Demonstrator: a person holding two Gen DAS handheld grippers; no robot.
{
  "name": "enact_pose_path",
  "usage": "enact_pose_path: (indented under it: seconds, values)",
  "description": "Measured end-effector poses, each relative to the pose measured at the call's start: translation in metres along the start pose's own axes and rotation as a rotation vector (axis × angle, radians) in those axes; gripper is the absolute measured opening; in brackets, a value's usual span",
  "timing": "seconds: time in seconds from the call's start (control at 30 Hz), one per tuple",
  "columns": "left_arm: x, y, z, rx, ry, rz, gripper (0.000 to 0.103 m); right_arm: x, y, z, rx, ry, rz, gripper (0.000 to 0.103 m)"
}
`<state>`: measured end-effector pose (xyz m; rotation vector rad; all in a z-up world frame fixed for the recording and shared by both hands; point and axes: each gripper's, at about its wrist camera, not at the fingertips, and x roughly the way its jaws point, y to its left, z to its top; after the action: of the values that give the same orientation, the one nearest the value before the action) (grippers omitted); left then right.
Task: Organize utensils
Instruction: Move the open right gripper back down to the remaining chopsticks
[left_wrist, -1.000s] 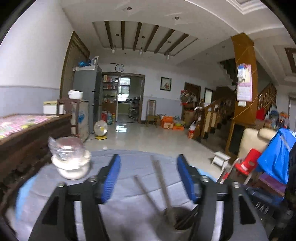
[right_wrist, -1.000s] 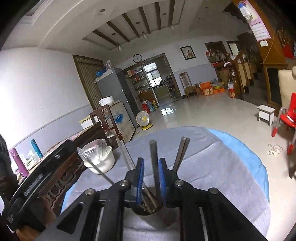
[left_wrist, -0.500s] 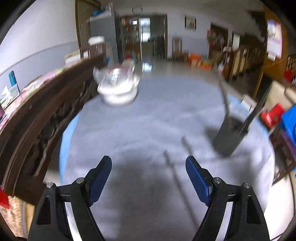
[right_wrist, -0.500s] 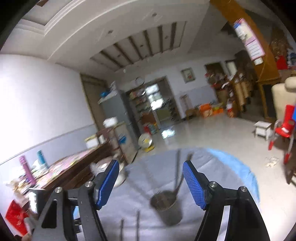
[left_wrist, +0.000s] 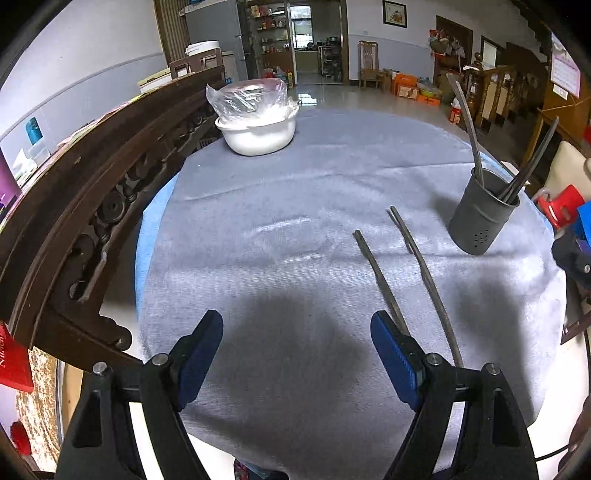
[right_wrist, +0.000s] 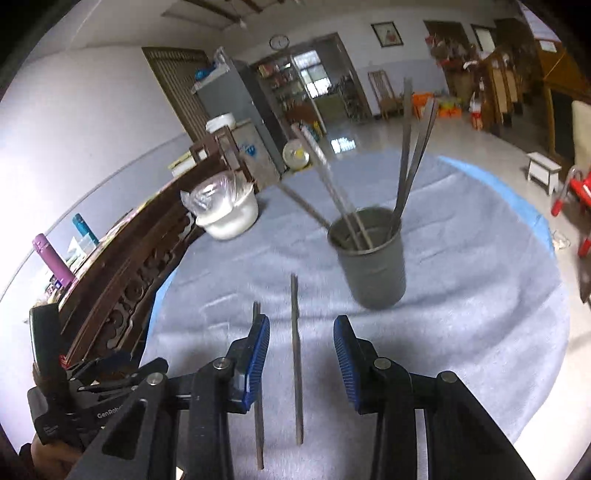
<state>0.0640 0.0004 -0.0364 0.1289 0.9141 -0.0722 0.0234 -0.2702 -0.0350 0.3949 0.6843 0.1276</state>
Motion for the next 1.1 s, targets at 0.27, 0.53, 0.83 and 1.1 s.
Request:
enact_pose_path:
  seconds: [0.27,0.53,0.83,1.1]
  values:
    - [0.017,-0.004,0.001,0.015,0.035,0.015,0.083,0.022,-0.002,-0.004,0.016,0.065,-0.011,0.040]
    - [0.034,-0.009,0.002,0.034,0.076,0.028,0.083,0.036,-0.005,-0.004,0.029,0.097,-0.009,0.040]
    - [0.046,-0.022,0.005,0.071,0.096,0.009,0.083,0.051,-0.010,-0.007,0.019,0.121,-0.024,0.040]
    - [0.058,-0.036,0.010,0.099,0.107,-0.010,0.083,0.062,-0.020,-0.006,0.037,0.137,-0.031,0.040]
